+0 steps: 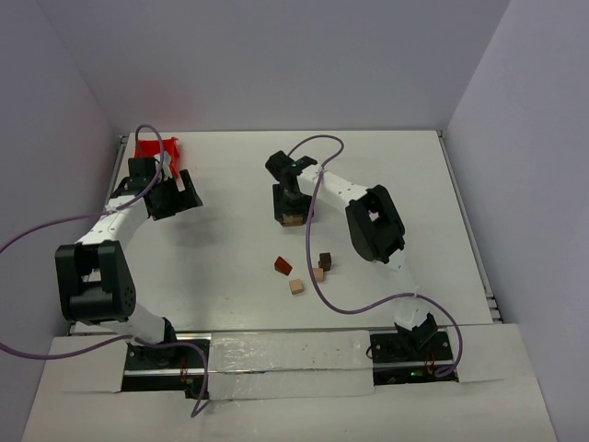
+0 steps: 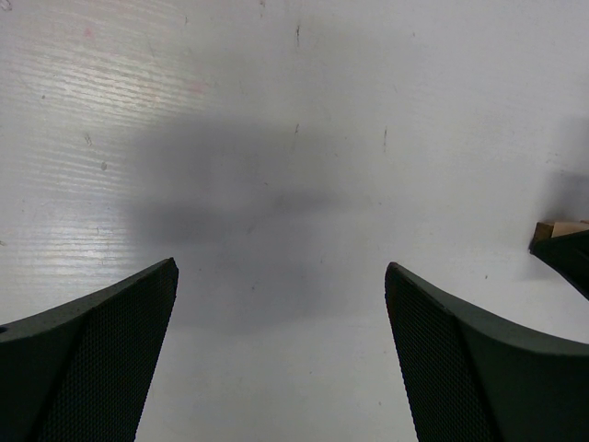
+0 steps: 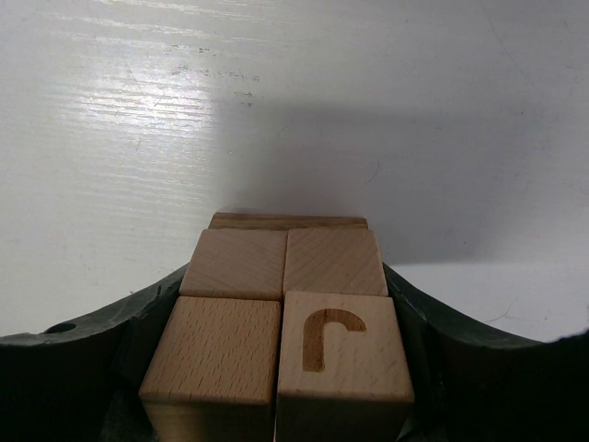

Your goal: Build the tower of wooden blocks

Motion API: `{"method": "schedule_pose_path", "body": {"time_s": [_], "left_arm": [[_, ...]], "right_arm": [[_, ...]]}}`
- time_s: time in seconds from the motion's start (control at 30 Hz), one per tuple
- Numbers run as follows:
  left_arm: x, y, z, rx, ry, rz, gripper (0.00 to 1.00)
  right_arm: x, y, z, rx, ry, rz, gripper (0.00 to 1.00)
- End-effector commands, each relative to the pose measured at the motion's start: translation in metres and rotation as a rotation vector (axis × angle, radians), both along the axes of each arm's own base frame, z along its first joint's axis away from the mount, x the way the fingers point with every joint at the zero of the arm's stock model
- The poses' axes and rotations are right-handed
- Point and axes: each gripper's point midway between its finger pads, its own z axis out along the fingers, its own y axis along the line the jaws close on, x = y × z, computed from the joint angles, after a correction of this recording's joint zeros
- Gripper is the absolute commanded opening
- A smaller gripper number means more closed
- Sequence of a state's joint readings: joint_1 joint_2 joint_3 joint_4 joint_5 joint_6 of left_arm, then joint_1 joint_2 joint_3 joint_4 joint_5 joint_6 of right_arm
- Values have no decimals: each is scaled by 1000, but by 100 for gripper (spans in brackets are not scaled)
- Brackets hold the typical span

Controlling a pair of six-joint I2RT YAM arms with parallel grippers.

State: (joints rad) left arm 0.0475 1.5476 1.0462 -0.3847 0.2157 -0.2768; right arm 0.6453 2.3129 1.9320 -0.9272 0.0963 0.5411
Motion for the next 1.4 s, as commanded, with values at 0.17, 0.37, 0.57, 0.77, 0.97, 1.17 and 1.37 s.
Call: {"method": "schedule_pose_path", "body": {"time_s": [0.17,0.37,0.57,0.77,0.97,1.17,1.37], "left_arm": [[16,1,17,-8,-55,-4,99],[16,1,18,-5,-58,-4,99],[15,1,17,-7,-54,-4,99],[16,1,18,-9,-55,-3,99],[18,1,18,-11,-56,-2,99],[19,1,19,-8,-59,-3,99],[20,1,20,-8,-60,-1,99]], "right_arm": [[10,-4,-8,-25,-12,-28,76],[10,-4,-7,-18,-10,-32,88],[7,3,0,19,-1,-21,100],[9,6,21,46,-41,-23,100],[15,8,57,69,-122,-26,100],[17,8,86,70,-196,-22,100],[7,9,115,67,-265,3,100]]}}
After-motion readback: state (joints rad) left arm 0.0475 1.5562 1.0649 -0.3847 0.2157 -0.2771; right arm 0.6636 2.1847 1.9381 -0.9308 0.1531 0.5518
